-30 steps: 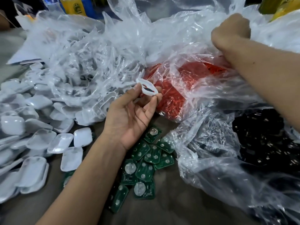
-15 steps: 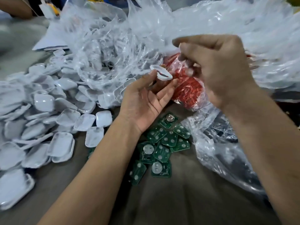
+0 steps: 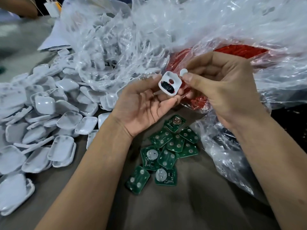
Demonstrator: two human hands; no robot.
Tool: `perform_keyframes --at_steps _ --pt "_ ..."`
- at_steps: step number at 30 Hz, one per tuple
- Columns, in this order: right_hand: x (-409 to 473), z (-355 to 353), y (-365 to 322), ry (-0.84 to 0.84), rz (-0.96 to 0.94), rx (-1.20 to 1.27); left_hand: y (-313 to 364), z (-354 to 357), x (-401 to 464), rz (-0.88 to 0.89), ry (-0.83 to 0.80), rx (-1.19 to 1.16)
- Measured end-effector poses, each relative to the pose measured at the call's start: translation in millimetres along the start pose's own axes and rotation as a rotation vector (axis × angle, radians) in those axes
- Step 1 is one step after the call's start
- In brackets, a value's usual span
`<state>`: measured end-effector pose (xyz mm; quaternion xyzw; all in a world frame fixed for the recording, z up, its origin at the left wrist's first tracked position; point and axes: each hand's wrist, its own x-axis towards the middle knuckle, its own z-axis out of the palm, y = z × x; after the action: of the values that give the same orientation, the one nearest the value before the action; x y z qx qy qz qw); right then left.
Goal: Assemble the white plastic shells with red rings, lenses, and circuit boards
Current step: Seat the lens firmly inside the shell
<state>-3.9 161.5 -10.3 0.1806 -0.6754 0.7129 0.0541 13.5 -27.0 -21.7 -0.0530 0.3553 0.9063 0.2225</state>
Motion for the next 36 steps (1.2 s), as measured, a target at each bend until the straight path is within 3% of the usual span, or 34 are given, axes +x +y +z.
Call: perform_keyframes --at_steps 5,17,36 --pt "-0.8 0.9 1.1 0.004 -0.015 -0.048 0.4 -1.0 1.4 -0.002 -0.006 -0.003" --pt "2.2 3.7 4.5 0.065 -0.094 -0.471 -2.3 -7.4 4.4 -0.001 -0.096 0.033" --pt "2.3 6.3 4.5 0.079 -0.016 -0.452 -4.3 -6.4 6.9 0.004 -0.179 0.034"
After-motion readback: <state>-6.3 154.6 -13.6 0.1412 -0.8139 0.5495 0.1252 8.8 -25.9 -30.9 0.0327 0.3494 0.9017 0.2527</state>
